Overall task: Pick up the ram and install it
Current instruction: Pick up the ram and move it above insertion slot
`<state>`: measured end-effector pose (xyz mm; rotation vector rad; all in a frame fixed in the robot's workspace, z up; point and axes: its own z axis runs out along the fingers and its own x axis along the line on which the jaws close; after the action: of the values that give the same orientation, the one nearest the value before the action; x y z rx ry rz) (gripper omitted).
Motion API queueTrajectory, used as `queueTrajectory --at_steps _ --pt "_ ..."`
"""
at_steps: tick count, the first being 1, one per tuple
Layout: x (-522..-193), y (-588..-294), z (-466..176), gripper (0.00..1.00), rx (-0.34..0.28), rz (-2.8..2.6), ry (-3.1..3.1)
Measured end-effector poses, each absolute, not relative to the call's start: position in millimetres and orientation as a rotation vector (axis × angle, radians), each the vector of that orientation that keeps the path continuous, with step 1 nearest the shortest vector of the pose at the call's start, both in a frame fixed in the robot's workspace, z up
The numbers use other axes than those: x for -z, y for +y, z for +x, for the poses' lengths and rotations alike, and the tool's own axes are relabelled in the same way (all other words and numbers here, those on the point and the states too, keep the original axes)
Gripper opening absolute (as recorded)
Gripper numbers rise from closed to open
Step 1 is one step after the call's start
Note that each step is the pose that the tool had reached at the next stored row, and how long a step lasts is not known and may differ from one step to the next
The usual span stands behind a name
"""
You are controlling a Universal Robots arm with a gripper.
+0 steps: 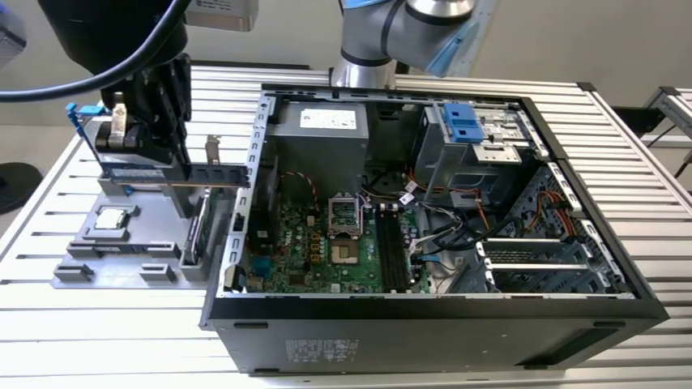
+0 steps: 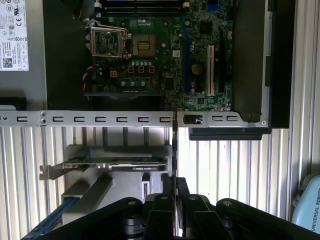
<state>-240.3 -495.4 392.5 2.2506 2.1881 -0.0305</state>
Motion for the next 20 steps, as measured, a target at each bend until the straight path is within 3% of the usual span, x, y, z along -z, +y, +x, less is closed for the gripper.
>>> queueTrajectory --at_steps 20 --pt "-392.5 -495.4 -221.5 0.0 0.033 2.249 2.187"
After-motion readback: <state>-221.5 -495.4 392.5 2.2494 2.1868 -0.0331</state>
